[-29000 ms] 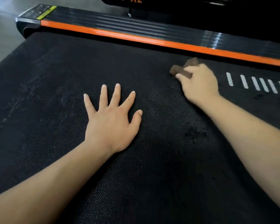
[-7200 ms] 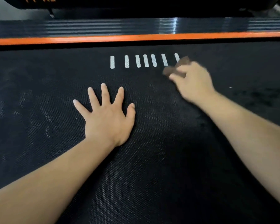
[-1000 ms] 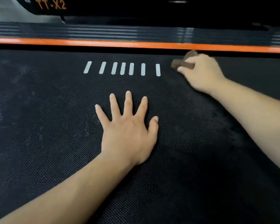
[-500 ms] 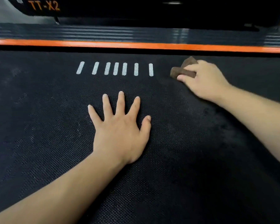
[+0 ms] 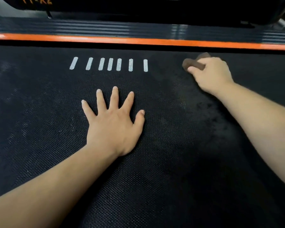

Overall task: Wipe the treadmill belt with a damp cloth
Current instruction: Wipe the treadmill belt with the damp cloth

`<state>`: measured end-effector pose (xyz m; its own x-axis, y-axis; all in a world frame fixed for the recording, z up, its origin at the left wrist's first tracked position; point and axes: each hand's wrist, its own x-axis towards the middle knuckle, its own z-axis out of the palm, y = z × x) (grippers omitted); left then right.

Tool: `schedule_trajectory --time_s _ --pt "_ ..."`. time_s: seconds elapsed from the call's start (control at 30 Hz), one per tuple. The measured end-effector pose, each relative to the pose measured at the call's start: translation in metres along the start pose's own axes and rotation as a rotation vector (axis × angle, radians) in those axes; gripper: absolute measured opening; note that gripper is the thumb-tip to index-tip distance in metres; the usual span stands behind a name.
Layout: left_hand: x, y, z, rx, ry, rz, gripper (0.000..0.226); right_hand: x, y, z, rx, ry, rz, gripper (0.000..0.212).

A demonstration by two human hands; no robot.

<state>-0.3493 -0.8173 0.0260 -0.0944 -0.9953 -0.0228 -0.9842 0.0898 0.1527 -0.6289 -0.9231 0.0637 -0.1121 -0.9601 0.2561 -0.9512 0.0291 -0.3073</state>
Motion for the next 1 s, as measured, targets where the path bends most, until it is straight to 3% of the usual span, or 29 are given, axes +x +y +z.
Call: schedule_trajectory --time_s 0.07,0.2,0.27,0.37,0.43,0.6,0.67,0.8,0.9,1.0 --pt "0.0 -0.001 -0.001 0.0 -0.005 -0.001 0.075 -0.009 -0.009 0.006 -0.024 0.024 -0.021 0.028" --pt "0.0 0.0 -0.001 0.005 0.002 0.0 0.075 -0.086 -0.033 -0.003 0.105 -0.112 -0.296 0.024" --pt "0.0 0.0 0.0 0.011 -0.005 -0.006 0.074 -0.082 -0.021 -0.01 0.028 -0.101 -0.343 0.025" --pt "0.001 0.0 0.001 0.009 -0.008 -0.007 0.074 -0.039 0.007 -0.008 -0.066 0.022 -0.066 0.032" --pt "0.001 0.0 0.001 0.013 -0.009 -0.009 0.074 -0.038 0.005 -0.008 -0.086 0.055 0.017 0.034" --pt "0.001 0.0 0.001 0.028 -0.006 -0.013 0.073 -0.126 -0.026 -0.011 0.067 -0.083 -0.302 0.026" --pt "0.0 0.001 0.0 0.03 -0.013 -0.014 0.073 -0.116 -0.014 -0.019 -0.003 -0.079 -0.307 0.032" --pt "0.001 0.001 0.0 0.01 -0.028 -0.018 0.073 -0.076 0.007 -0.022 -0.04 0.043 0.012 0.03" --pt "0.001 0.0 0.0 0.015 -0.021 -0.014 0.073 -0.121 -0.016 -0.014 -0.008 0.021 -0.102 0.032" --pt "0.0 0.0 -0.001 0.011 -0.02 -0.013 0.073 -0.185 -0.034 -0.026 0.141 -0.121 -0.294 0.025"
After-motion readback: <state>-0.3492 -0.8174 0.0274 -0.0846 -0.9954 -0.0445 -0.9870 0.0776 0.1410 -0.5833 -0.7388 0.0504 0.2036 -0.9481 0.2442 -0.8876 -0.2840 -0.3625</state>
